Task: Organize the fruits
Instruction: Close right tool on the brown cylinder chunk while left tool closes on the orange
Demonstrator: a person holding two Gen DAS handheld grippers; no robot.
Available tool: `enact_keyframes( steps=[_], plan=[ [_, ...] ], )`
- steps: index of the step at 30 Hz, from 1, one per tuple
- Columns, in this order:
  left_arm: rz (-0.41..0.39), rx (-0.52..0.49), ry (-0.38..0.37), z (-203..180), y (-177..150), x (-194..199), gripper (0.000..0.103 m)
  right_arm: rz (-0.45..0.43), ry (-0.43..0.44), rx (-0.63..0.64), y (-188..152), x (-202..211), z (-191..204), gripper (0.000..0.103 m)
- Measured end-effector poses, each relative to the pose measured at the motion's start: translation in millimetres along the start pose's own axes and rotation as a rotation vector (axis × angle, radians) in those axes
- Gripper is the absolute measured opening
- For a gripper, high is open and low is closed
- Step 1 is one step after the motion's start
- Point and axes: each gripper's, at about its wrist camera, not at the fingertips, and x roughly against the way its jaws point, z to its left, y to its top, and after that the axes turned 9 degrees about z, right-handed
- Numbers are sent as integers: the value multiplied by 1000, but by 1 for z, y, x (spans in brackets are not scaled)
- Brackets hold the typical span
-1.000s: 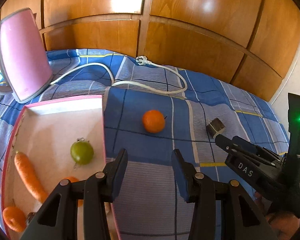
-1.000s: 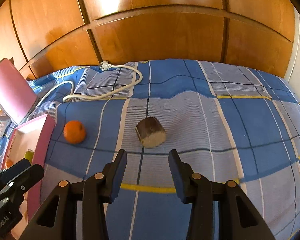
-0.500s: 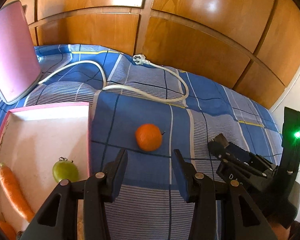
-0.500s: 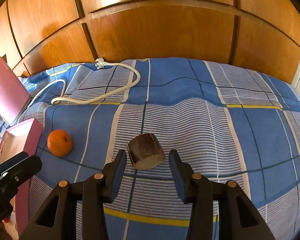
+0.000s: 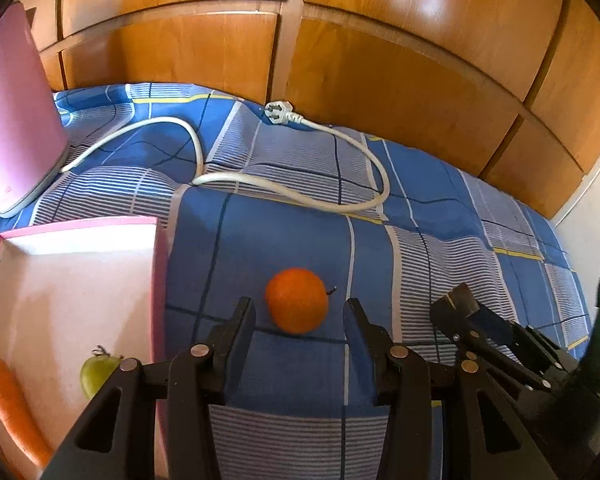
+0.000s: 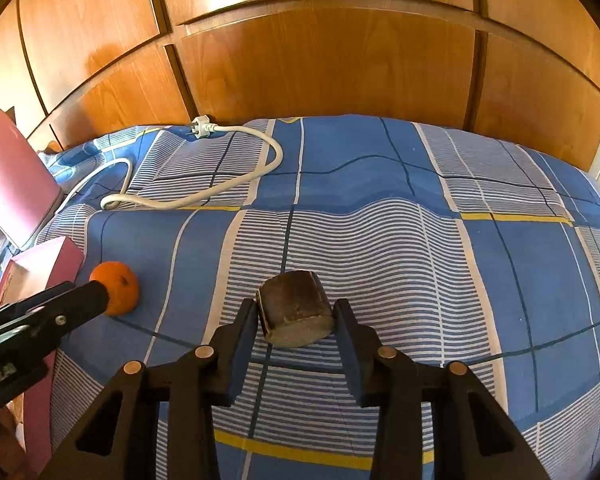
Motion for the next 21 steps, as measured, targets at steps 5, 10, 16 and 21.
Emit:
enact_keyframes(
  steps=[5,10,16,21],
  plan=[
    [20,-9,19,-4,4,-13,35,-1,4,2,0,0,-1,39],
    [9,-27,19,-6,0,-10,34,2,12,1,-2,1,-1,39],
    [16,-59,18,-13,-16,-4,34,14,19,9,-12,6,0,39],
    [22,-81,13,-19,-36,3,34,26,26,3,-25,14,-2,39]
  ],
)
